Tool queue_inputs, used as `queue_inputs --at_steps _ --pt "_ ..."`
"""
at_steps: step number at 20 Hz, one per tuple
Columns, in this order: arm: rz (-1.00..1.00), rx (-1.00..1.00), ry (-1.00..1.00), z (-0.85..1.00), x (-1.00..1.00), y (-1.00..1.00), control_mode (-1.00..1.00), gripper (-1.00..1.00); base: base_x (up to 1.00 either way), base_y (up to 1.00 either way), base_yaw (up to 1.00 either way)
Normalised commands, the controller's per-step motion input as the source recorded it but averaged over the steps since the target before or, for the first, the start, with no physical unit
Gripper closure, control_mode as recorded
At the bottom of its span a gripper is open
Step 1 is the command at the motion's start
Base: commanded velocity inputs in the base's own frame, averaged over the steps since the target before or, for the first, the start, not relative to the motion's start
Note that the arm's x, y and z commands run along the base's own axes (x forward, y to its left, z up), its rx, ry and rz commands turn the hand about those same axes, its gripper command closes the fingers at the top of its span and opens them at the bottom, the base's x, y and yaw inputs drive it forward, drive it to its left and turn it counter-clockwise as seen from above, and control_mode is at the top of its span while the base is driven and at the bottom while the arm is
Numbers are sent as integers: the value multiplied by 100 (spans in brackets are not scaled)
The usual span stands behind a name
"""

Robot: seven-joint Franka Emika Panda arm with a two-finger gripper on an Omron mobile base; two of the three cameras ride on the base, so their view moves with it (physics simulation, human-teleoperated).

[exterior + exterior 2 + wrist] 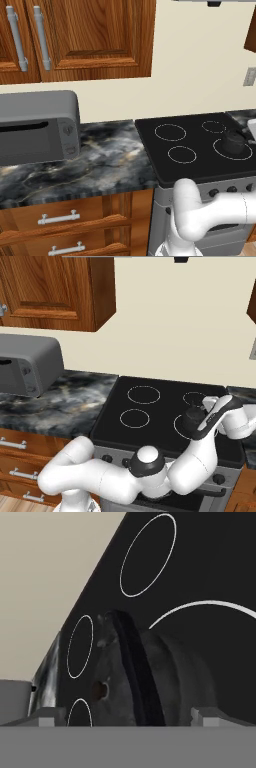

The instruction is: The kettle is done boiling. Turn off the stove, then wait for 300 timesteps before moving the kettle to the dining table.

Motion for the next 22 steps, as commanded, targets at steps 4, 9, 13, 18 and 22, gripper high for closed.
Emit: queue_inputs --at_steps 4,9,13,18,22 --pt "2 0 0 0 5 0 -100 -100 0 0 0" --pt "2 0 0 0 5 0 -100 -100 0 0 0" --pt "1 0 0 -2 2 0 -100 -100 0 0 0" --pt "0 0 0 -11 1 0 -100 -100 0 0 0" --pt "0 -1 0 -14 1 0 -100 -100 0 0 0"
